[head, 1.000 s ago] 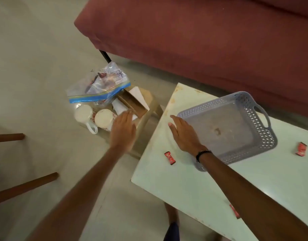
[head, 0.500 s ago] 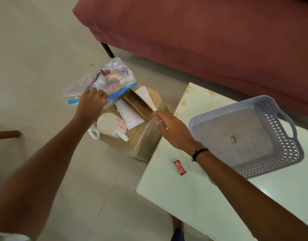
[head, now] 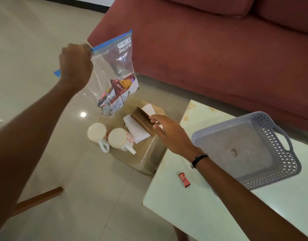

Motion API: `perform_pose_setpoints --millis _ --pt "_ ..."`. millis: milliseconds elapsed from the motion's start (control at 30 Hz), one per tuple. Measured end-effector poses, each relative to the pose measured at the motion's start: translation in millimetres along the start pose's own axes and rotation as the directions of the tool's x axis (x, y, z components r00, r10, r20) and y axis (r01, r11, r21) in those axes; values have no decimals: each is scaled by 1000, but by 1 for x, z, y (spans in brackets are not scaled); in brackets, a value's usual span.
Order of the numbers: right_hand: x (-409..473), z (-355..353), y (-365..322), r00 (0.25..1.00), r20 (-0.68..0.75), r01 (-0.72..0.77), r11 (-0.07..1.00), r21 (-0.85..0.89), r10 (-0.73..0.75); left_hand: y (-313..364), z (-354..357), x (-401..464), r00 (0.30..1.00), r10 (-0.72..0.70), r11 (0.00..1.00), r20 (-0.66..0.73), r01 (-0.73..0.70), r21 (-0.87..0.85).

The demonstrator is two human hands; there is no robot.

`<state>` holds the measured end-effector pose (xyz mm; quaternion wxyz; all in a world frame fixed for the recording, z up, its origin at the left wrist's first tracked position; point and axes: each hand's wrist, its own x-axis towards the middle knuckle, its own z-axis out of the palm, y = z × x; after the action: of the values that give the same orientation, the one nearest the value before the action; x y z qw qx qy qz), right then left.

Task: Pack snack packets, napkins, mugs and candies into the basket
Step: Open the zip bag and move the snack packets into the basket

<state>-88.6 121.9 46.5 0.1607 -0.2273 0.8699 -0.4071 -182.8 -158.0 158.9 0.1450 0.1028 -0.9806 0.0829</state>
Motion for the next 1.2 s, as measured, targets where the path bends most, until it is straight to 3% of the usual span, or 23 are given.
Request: perform_pose_setpoints --millis 67,133,233,433,567,700,867,1200 --pt "-2 -7 -10 1000 -24 17 1000 8 -16 -1 -29 14 999 10 996 -44 -14 -89" --pt "-5 -17 -26 997 -73 43 998 37 -40 4 -66 20 1000 18 954 -14 -21 -299" --pt "-15 -39 -56 978 -204 84 986 147 -53 31 -115 7 988 -26 732 153 123 -670" --pt "-63 -86 -112 918 -378 84 873 480 119 98 -152 -72 937 -24 359 350 334 -871" --pt "-109 -100 -116 894 -367 -5 826 563 255 154 -147 -143 851 -97 197 515 524 -829" --pt "-174 -100 -95 888 -277 -165 818 551 366 205 -137 -218 764 -126 200 633 644 -738" --pt "-258 -92 -57 851 -117 -361 733 576 512 264 -132 -300 597 -85 8 797 801 -599" --pt "-365 -74 -18 802 -69 -467 694 548 594 322 -143 -404 322 112 -65 940 947 -316"
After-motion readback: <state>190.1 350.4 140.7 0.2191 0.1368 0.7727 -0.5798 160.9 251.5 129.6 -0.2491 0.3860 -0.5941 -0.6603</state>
